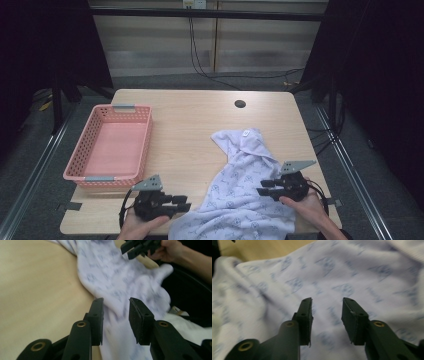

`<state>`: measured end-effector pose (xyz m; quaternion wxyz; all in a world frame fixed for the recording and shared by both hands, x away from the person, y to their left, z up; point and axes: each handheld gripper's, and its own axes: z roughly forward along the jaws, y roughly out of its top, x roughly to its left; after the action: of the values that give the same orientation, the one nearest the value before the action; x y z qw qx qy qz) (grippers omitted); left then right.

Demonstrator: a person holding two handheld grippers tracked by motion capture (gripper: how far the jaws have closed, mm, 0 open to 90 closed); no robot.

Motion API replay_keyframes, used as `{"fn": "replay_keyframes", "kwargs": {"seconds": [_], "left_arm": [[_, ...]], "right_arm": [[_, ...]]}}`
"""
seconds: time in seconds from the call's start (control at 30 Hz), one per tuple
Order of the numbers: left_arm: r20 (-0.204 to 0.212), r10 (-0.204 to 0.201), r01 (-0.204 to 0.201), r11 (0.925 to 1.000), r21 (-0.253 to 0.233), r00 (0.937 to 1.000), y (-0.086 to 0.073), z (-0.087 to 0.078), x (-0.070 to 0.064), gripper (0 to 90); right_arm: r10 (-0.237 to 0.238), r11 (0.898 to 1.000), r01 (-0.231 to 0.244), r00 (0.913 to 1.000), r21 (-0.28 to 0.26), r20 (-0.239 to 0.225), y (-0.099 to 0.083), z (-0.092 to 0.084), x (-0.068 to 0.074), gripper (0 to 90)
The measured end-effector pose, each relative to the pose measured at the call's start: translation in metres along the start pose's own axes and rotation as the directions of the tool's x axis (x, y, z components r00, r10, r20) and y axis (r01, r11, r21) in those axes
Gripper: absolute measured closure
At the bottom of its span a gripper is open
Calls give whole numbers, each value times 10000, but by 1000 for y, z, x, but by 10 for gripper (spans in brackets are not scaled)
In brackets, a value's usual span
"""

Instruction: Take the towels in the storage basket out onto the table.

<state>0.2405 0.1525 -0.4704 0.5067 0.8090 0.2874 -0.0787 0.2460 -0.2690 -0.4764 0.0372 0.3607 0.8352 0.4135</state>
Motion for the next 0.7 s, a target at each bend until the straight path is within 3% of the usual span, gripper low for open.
{"fn": "replay_keyframes", "kwargs": {"seconds": [0.03,0.07,0.13,0.2,0.27,0.3,0.37,0.43,0.47,0.5,0.57,0.6,0.7], "left_arm": [[-194,-99,101,9999,97,9998,6,10,4,622],[-346,63,-53,9996,279,9994,13,21,9,590],[-409,345,-318,9973,662,9986,24,46,15,564],[-242,281,-259,9961,846,9993,32,68,19,531],[-388,315,-278,9953,927,9988,37,82,20,518],[-436,468,-422,9939,1024,9979,39,87,20,516],[-478,605,-548,9920,1135,9970,40,97,20,526],[-613,450,-353,9881,1499,9971,40,108,24,535],[-727,623,-498,9854,1627,9954,38,111,24,554],[-912,776,-633,9866,1502,9928,36,112,24,635],[-658,804,-679,9826,1731,9946,36,109,26,807],[-615,691,-578,9839,1690,9957,34,107,25,867],[-253,526,-474,9835,1748,9983,29,93,22,884]], "right_arm": [[-19,10000,20,9998,-71,202,2,2,-4,573],[55,10000,-53,9987,-49,514,5,5,-10,570],[247,9997,-252,9965,54,794,8,11,-22,546],[240,9989,-279,9945,368,1017,8,18,-29,548],[121,9968,-185,9966,783,810,6,26,-30,575],[-23,9972,-43,9960,741,888,5,28,-28,581],[9,9975,-47,9985,702,544,5,30,-24,657],[-32,9977,10,9995,683,318,5,33,-21,739],[-62,9973,45,9997,731,225,6,34,-18,774],[-31,9973,19,9999,728,163,6,36,-17,815],[-130,9968,122,9999,789,101,6,37,-15,859],[-16,9965,15,10000,837,16,6,37,-14,869],[-20,9958,56,9992,918,-395,5,37,-10,871]]}}
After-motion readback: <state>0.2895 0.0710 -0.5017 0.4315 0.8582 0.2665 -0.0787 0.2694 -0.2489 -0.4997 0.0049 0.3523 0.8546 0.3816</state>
